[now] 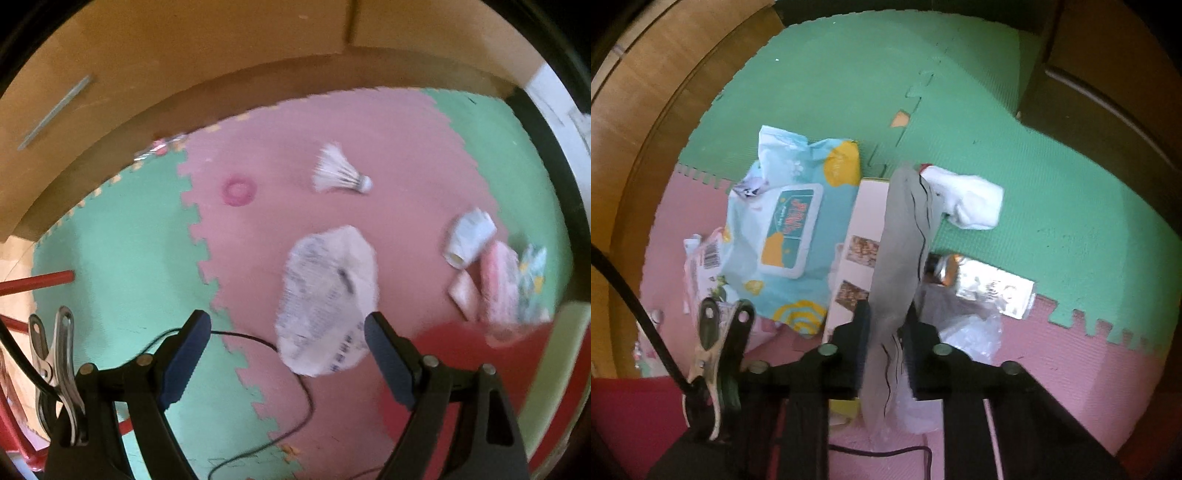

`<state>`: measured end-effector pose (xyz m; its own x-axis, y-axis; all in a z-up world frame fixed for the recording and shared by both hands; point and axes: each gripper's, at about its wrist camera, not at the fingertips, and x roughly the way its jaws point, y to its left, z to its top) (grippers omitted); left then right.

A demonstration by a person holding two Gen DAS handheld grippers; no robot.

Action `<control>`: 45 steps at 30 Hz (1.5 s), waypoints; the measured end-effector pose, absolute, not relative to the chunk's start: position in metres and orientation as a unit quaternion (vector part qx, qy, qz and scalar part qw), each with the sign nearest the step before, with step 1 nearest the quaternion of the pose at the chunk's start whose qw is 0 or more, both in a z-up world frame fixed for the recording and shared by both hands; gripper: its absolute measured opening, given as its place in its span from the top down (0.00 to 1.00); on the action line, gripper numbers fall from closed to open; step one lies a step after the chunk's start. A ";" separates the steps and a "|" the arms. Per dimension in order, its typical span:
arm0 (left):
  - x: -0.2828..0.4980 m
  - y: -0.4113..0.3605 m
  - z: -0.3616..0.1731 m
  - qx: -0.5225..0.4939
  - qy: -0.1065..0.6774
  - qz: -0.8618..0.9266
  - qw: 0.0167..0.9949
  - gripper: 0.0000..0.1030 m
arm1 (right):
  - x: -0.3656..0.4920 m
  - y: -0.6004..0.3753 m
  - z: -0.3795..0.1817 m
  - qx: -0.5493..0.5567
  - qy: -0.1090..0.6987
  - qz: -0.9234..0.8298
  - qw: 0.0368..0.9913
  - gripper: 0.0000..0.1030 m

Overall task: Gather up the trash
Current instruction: 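Reach the right tool to the grey striped paper bag and grasp it, then grasp the pink hair tie with the left tool while the right tool holds the bag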

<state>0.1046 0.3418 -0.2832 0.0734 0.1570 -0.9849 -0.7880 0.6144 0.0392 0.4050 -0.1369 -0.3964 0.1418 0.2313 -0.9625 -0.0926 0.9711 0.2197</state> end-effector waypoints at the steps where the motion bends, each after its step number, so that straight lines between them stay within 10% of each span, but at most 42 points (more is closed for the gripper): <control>1: 0.100 0.348 -0.284 -0.271 0.582 0.353 0.680 0.14 | 0.403 -0.138 -0.394 0.051 0.642 0.109 0.757 0.92; 45: 0.143 0.491 -0.448 -0.177 0.601 0.334 0.704 0.23 | 0.277 -0.164 -0.261 0.115 0.596 0.123 0.785 0.95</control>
<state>0.1433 0.4909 -0.4479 0.0548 0.2566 -0.9650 -0.6829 0.7147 0.1513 0.2770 -0.1644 -0.2608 0.2602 0.3298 -0.9075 -0.0570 0.9435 0.3266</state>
